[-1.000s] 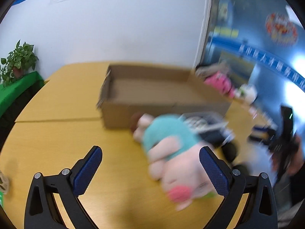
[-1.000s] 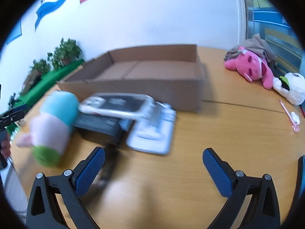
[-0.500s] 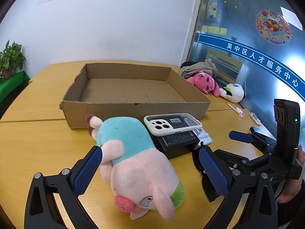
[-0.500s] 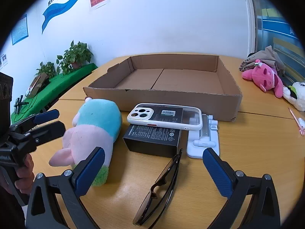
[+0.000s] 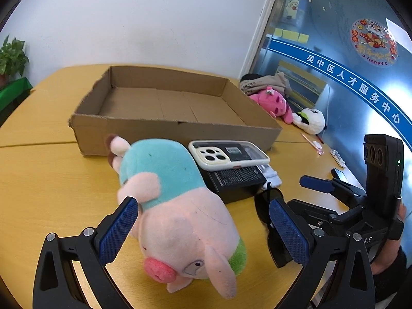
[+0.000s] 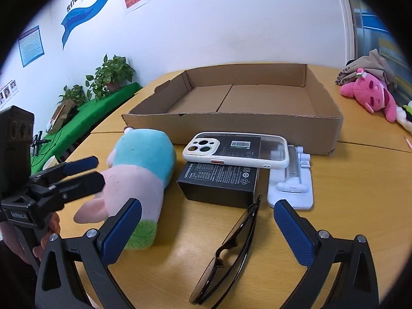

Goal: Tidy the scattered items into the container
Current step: 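Close the right tool's fingers around the plush pig's body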

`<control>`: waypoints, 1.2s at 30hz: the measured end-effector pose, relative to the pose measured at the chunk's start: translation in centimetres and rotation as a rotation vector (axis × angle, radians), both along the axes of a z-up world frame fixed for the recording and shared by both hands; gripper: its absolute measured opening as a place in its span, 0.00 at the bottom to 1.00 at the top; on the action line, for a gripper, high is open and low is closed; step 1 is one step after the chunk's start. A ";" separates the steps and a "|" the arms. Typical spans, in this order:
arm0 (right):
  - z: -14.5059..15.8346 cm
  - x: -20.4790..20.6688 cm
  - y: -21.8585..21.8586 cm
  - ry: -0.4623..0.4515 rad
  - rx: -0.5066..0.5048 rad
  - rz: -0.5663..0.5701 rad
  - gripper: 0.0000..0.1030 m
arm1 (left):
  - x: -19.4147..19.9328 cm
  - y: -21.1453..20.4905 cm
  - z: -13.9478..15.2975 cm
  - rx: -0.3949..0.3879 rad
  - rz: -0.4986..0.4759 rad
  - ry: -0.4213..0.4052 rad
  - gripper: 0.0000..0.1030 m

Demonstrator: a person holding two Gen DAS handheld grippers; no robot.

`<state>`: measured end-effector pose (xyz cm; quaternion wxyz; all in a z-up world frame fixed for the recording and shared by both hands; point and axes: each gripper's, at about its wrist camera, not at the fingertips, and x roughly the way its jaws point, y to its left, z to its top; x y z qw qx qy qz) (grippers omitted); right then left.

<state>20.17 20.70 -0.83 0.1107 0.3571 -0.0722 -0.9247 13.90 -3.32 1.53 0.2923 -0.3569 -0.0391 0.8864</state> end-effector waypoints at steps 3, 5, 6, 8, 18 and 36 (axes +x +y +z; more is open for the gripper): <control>-0.1 0.0 -0.2 0.000 -0.004 0.007 0.99 | 0.0 0.1 -0.5 -0.023 0.021 -0.005 1.00; -0.1 -0.1 -0.1 -0.002 -0.010 0.005 0.99 | -0.1 -0.2 -0.7 -0.012 0.029 -0.017 1.00; -0.1 -0.1 -0.2 -0.002 -0.010 0.005 0.99 | -0.1 -0.3 -0.9 -0.005 0.032 -0.025 1.00; -0.1 -0.2 -0.2 -0.003 -0.001 0.002 0.99 | -0.2 -0.5 -1.1 0.004 0.035 -0.041 0.99; 0.1 -0.5 -0.5 -0.012 -0.022 0.023 0.99 | -1.3 0.0 -3.9 -0.048 0.049 -0.121 0.95; 0.9 -4.3 -4.0 -0.071 -0.081 0.172 0.99 | -1.1 -0.5 -5.0 -0.029 -0.024 -0.131 0.83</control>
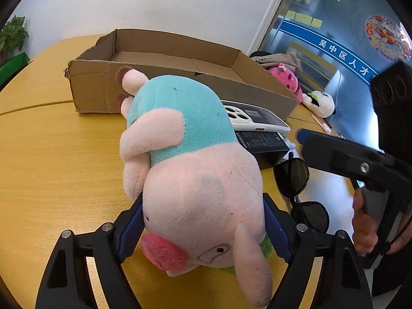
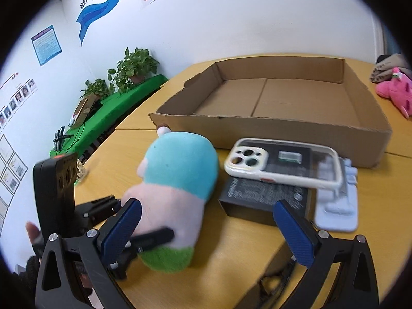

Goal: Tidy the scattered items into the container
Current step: 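Close the right tool's fingers around the plush pig's body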

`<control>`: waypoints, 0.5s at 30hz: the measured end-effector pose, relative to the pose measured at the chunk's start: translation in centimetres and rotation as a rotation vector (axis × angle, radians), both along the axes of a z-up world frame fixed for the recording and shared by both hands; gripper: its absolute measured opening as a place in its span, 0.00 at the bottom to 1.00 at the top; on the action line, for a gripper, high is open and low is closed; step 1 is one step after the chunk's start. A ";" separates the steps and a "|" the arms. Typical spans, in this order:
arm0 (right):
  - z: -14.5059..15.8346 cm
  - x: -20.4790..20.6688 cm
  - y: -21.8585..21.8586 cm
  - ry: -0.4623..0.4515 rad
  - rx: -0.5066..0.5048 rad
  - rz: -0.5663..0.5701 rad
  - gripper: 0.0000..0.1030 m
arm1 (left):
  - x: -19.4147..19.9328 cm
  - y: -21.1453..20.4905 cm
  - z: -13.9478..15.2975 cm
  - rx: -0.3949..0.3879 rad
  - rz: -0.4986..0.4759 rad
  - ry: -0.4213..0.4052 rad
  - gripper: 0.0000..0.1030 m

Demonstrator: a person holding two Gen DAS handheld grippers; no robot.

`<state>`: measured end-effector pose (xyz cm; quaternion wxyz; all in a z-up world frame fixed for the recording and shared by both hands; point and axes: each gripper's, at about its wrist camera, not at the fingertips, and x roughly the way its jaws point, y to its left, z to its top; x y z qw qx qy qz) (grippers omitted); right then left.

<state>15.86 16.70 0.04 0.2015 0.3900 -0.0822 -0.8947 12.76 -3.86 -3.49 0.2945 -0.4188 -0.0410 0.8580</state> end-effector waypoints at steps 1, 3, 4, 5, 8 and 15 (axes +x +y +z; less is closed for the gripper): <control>-0.1 -0.3 -0.5 -0.007 0.001 0.016 0.99 | 0.1 0.0 0.0 0.001 -0.004 0.002 0.83; -0.3 -1.1 -1.7 -0.024 0.000 0.049 0.99 | 0.3 -0.1 0.0 0.003 -0.009 0.009 0.83; -0.4 -1.5 -2.2 -0.032 -0.002 0.065 0.99 | 0.3 -0.1 0.0 0.001 -0.013 0.014 0.83; -0.6 -1.9 -2.7 -0.041 -0.002 0.079 0.99 | 0.4 -0.1 0.0 -0.001 -0.019 0.018 0.83; -1.1 -3.1 -4.1 -0.064 0.000 0.115 0.99 | 0.6 -0.1 -0.1 0.000 -0.027 0.024 0.83; -2.9 -4.9 -5.4 -0.125 0.004 0.123 0.86 | 0.3 -0.1 -0.1 -0.004 -0.035 0.019 0.81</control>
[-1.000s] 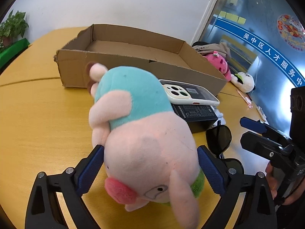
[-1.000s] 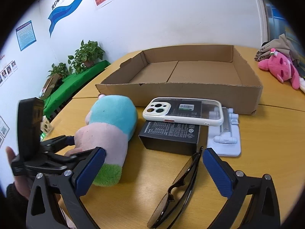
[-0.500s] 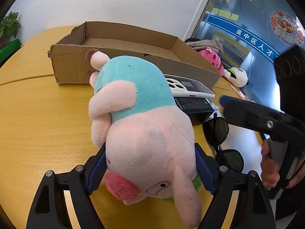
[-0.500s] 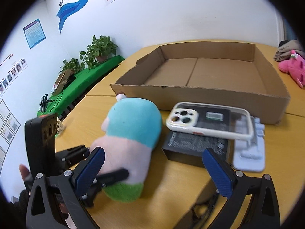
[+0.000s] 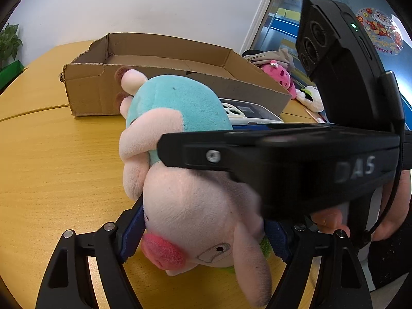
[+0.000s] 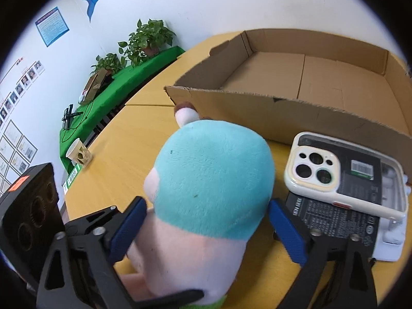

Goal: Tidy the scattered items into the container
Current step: 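Close the right tool's fingers around the plush pig's body, then lift the plush pig with the right tool and carry it over the box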

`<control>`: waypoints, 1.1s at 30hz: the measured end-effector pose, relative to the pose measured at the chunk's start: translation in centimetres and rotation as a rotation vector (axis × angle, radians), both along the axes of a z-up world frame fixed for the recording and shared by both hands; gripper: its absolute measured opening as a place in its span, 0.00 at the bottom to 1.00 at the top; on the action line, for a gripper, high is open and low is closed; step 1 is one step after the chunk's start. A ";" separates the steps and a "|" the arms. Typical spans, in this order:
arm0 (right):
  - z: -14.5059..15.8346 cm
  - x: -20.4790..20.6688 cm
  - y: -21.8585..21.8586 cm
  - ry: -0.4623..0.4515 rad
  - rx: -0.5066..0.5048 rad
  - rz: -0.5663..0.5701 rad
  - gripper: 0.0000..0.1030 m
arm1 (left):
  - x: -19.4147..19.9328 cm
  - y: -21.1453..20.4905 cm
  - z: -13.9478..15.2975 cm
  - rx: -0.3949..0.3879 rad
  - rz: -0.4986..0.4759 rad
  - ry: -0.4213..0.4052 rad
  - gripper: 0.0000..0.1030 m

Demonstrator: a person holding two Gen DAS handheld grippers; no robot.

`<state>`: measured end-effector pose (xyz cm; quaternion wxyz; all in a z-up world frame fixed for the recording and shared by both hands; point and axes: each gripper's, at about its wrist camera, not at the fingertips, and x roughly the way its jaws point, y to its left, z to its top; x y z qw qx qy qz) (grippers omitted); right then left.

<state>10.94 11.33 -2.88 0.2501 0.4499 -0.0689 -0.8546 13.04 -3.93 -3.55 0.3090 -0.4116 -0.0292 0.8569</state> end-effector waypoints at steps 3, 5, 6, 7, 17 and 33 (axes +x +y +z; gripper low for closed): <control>0.0 0.0 -0.1 0.004 0.006 -0.002 0.78 | -0.3 -0.1 0.1 0.006 -0.005 -0.016 0.80; 0.0 0.0 -0.1 0.006 0.002 -0.009 0.73 | -0.2 0.1 0.3 -0.006 -0.013 -0.016 0.78; 0.0 0.1 -0.1 0.009 0.000 -0.014 0.72 | -0.1 0.2 0.4 -0.016 -0.018 -0.013 0.77; 0.1 0.3 0.0 0.013 -0.004 -0.017 0.70 | 0.0 0.3 0.6 -0.027 -0.021 -0.009 0.75; 4.9 1.0 1.6 0.109 -0.020 -0.043 0.65 | -0.3 1.6 6.3 -0.018 -0.056 0.081 0.73; 21.2 -3.4 3.8 0.416 -0.006 -0.062 0.64 | -6.7 3.4 22.5 -0.003 -0.117 0.338 0.73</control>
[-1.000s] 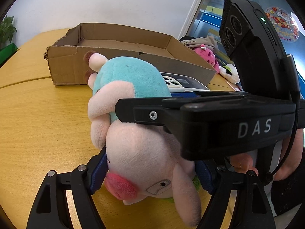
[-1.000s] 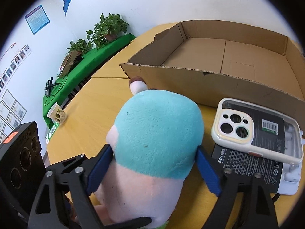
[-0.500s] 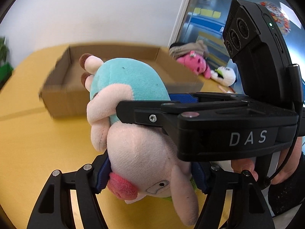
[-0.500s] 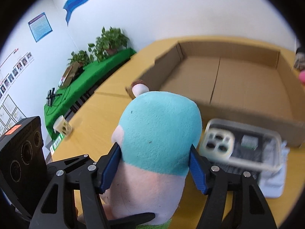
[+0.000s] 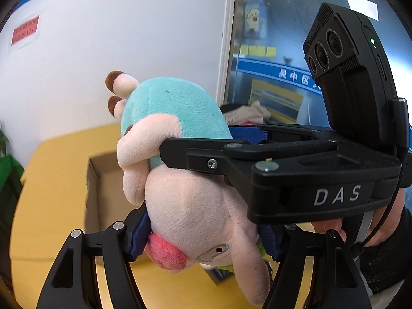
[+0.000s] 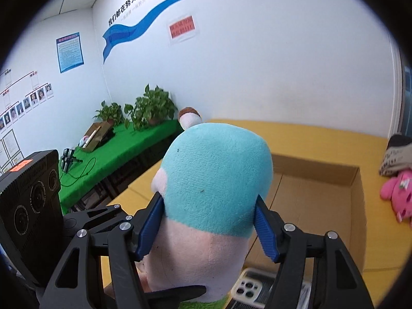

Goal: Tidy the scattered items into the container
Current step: 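Lift the plush pig with the right tool and carry it over the box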

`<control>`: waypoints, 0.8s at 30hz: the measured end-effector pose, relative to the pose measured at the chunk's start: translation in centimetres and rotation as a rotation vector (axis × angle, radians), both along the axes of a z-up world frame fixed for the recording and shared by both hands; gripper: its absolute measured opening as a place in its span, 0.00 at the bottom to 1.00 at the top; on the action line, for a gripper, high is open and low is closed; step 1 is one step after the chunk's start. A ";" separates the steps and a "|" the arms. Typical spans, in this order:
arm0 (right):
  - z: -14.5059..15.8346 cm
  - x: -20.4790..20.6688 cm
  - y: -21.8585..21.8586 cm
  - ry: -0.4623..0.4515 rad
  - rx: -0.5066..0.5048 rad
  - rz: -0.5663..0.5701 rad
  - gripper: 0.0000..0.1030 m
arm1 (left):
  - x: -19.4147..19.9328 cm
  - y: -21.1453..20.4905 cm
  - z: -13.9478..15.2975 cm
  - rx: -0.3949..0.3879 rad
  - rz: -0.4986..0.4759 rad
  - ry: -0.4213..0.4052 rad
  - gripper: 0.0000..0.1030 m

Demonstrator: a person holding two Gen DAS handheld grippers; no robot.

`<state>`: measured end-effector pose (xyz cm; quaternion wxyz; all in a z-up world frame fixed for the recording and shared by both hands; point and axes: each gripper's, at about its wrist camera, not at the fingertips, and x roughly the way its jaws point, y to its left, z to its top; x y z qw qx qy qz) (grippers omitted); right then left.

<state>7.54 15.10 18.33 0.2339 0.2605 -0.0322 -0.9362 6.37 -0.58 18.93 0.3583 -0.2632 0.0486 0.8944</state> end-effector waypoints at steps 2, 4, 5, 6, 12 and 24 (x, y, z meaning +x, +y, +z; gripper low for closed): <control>1.9 -1.0 0.0 0.026 0.008 0.002 0.63 | -1.2 0.0 1.8 0.006 0.003 0.020 0.73; 3.7 -2.0 0.0 0.047 0.015 0.002 0.63 | -2.5 -0.1 3.5 0.014 0.006 0.037 0.73; 4.5 -2.6 0.0 0.054 0.016 0.003 0.63 | -3.2 -0.2 4.3 0.017 0.009 0.045 0.73; 5.3 -3.3 -0.1 0.058 0.017 0.006 0.63 | -3.8 -0.2 4.8 0.022 0.012 0.047 0.73; 7.9 -7.2 -0.8 0.068 0.023 0.023 0.64 | -8.1 -0.6 6.9 0.030 0.037 0.045 0.73; 5.2 -15.3 -1.5 -0.005 0.009 0.069 0.63 | -14.5 -0.8 4.0 0.017 0.076 -0.040 0.73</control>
